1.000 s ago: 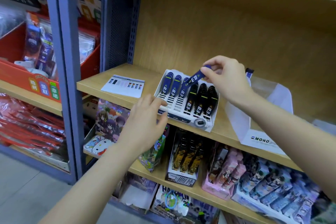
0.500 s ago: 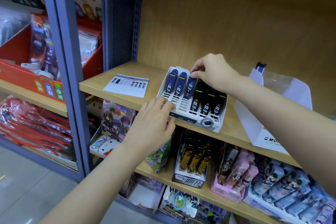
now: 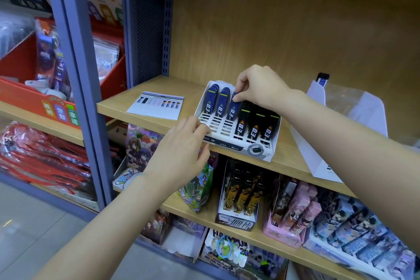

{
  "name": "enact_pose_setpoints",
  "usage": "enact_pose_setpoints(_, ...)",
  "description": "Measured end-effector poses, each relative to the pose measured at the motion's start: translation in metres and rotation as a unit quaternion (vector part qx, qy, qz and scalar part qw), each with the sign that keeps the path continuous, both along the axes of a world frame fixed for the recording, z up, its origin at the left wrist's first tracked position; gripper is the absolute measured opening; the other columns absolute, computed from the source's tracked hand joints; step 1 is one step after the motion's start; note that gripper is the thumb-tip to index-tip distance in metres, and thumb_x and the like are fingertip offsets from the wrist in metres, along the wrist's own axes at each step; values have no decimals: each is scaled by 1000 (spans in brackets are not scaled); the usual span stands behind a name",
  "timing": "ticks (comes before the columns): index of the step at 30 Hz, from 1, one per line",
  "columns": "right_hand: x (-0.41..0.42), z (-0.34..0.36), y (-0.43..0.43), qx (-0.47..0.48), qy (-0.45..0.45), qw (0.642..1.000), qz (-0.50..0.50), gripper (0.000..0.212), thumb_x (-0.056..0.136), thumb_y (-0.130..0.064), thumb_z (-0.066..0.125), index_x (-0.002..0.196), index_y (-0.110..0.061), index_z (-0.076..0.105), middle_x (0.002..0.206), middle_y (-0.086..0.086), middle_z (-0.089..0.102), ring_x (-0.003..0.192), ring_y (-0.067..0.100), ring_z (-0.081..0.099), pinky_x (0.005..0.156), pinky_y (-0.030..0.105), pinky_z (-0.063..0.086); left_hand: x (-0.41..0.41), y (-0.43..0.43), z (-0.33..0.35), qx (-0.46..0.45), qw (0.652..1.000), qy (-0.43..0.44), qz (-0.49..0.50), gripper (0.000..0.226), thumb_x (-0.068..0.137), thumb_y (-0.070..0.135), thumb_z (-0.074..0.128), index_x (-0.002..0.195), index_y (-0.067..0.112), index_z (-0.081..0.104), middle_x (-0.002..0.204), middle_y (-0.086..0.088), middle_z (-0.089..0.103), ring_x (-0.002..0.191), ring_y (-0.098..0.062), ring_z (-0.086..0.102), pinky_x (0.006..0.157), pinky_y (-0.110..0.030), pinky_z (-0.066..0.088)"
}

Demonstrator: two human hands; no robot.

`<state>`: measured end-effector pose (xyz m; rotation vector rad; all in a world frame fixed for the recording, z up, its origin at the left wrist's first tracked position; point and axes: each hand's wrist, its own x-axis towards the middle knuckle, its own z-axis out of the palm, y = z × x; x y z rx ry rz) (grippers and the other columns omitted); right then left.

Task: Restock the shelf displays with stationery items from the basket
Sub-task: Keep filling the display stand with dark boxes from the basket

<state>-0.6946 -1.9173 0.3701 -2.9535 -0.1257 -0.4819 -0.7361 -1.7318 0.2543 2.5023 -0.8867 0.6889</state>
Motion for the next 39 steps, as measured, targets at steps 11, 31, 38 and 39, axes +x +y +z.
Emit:
enact_pose_setpoints(11,-6,-1,5,-20,-5,1000,13,15,92,-23,60,99,-14,70,96,6,67,95,26,61,82,35,49,-3,4,10,58,998,13,-13,35,97,26,43,129,15,48,118,-1,47,110,-18,43,93,-28,34)
enact_pose_setpoints(31,-236,-283,-92,-84,40,991,92,17,73,-25,76,85,-23,65,79,-7,59,71,14,60,58,25,50,-124,-68,-226,163,965,202,-27,21,70,30,42,78,22,60,78,2,57,69,-20,57,64,-32,39)
enact_pose_setpoints(38,-325,-421,-130,123,358,924,-62,36,102,-25,37,138,-21,37,140,-2,39,120,16,47,78,21,35,-154,-103,-298,144,899,408,-62,42,99,20,39,140,14,33,135,-4,40,123,-22,43,102,-27,30)
enact_pose_setpoints(39,-331,-436,-129,152,376,911,-74,37,101,-23,39,138,-19,38,142,-1,39,125,17,45,85,23,36,-158,-108,-306,128,882,450,-58,45,99,20,40,142,13,29,138,-6,38,126,-23,42,105,-28,30)
